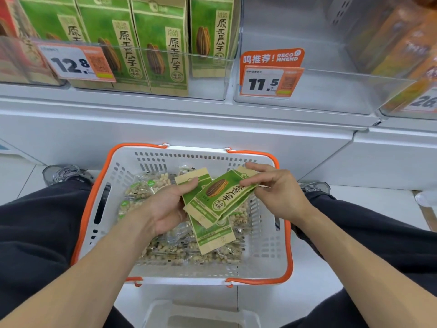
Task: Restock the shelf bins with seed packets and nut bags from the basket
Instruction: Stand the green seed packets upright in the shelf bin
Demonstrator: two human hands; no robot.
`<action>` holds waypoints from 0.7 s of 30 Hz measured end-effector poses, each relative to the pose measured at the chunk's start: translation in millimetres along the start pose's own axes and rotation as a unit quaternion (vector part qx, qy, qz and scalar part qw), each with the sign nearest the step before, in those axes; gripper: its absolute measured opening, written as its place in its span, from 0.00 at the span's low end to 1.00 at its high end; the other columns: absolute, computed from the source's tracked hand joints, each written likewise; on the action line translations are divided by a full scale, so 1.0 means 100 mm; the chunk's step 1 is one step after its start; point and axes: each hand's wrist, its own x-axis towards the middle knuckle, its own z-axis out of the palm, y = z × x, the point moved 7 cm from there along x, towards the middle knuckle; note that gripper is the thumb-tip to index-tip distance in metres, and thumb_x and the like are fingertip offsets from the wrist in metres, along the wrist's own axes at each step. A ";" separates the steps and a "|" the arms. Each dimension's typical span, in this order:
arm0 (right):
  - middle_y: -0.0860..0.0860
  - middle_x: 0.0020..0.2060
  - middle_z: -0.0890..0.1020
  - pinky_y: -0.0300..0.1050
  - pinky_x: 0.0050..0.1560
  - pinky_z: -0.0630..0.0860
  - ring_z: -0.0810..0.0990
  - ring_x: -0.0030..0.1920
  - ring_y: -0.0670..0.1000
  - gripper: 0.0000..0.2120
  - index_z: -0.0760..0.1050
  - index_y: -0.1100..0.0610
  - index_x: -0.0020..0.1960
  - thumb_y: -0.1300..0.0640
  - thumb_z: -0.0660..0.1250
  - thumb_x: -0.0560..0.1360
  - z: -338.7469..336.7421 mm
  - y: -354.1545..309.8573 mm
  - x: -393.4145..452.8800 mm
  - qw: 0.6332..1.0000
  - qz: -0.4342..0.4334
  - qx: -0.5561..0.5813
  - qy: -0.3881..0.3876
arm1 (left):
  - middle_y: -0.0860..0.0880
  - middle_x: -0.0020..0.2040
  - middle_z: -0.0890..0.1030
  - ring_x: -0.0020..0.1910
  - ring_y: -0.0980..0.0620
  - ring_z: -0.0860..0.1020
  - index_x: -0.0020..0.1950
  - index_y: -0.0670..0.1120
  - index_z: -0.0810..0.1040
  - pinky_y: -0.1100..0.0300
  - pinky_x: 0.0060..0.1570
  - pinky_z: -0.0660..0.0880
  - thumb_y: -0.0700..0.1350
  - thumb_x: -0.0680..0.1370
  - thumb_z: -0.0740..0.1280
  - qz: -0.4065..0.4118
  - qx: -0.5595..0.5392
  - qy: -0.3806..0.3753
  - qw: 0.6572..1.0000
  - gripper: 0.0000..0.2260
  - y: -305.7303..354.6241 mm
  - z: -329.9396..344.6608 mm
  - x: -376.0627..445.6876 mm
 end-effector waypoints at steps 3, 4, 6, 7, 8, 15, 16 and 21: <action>0.47 0.65 0.76 0.40 0.52 0.81 0.81 0.60 0.46 0.16 0.86 0.57 0.50 0.74 0.67 0.74 0.05 0.02 -0.03 0.994 0.053 0.091 -0.026 | 0.41 0.55 0.84 0.51 0.44 0.83 0.59 0.41 0.80 0.48 0.57 0.77 0.41 0.73 0.71 0.024 0.040 -0.027 0.999 0.15 0.04 0.05 -0.03; 0.48 0.64 0.77 0.40 0.50 0.81 0.83 0.57 0.47 0.12 0.85 0.58 0.51 0.72 0.71 0.73 0.05 0.04 -0.03 0.993 0.062 0.101 -0.017 | 0.41 0.56 0.84 0.54 0.43 0.83 0.61 0.40 0.79 0.46 0.59 0.76 0.39 0.72 0.71 0.031 0.056 -0.037 0.997 0.17 0.05 0.08 -0.05; 0.51 0.61 0.81 0.46 0.48 0.83 0.86 0.50 0.51 0.13 0.81 0.59 0.54 0.67 0.76 0.71 0.03 0.08 -0.03 0.991 0.076 0.107 0.007 | 0.41 0.59 0.83 0.59 0.41 0.81 0.64 0.39 0.77 0.43 0.63 0.74 0.35 0.73 0.71 0.048 0.080 -0.052 0.994 0.19 0.06 0.11 -0.05; 0.53 0.58 0.83 0.51 0.49 0.84 0.87 0.48 0.53 0.16 0.78 0.59 0.55 0.67 0.76 0.71 -0.01 0.09 -0.01 0.990 0.081 0.118 0.020 | 0.42 0.59 0.83 0.59 0.42 0.81 0.64 0.39 0.77 0.43 0.64 0.73 0.33 0.73 0.70 0.054 0.085 -0.048 0.994 0.19 0.07 0.11 -0.04; 0.55 0.54 0.84 0.54 0.50 0.83 0.87 0.47 0.55 0.18 0.76 0.59 0.57 0.68 0.76 0.70 -0.07 0.07 0.01 0.987 0.082 0.135 0.032 | 0.43 0.59 0.83 0.59 0.43 0.81 0.64 0.40 0.77 0.43 0.65 0.72 0.34 0.74 0.69 0.058 0.090 -0.039 0.993 0.18 0.08 0.11 -0.05; 0.55 0.44 0.86 0.48 0.42 0.83 0.86 0.41 0.56 0.11 0.77 0.61 0.50 0.70 0.73 0.71 -0.23 -0.31 0.07 0.988 0.024 0.152 0.006 | 0.46 0.64 0.80 0.65 0.49 0.77 0.65 0.46 0.73 0.48 0.70 0.65 0.52 0.76 0.70 0.085 0.091 -0.024 0.992 0.21 0.23 0.24 -0.16; 0.55 0.45 0.86 0.49 0.44 0.83 0.86 0.42 0.56 0.11 0.78 0.60 0.49 0.70 0.74 0.70 -0.18 -0.36 0.07 0.989 0.018 0.149 -0.010 | 0.45 0.66 0.78 0.66 0.48 0.76 0.69 0.46 0.72 0.45 0.70 0.66 0.57 0.76 0.68 0.087 0.089 -0.041 0.991 0.26 0.25 0.29 -0.16; 0.53 0.48 0.85 0.47 0.51 0.82 0.85 0.50 0.52 0.10 0.79 0.57 0.46 0.66 0.77 0.69 -0.08 -0.76 0.17 0.997 -0.052 0.055 -0.014 | 0.50 0.62 0.82 0.62 0.51 0.79 0.70 0.51 0.72 0.46 0.65 0.72 0.68 0.76 0.62 0.173 0.125 -0.079 0.974 0.29 0.50 0.64 -0.43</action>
